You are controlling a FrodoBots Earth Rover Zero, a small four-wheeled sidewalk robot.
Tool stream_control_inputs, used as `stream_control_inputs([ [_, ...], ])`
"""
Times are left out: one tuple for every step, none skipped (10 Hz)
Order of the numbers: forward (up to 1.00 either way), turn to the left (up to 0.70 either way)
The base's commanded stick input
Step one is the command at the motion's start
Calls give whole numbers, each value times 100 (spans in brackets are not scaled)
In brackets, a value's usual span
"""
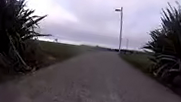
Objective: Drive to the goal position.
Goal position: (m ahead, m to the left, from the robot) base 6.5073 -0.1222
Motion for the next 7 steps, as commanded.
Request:
stream_control_inputs([
  [85, -31],
  [85, -31],
  [85, -31],
  [85, -31],
  [85, -31],
  [85, -31],
  [85, 0],
])
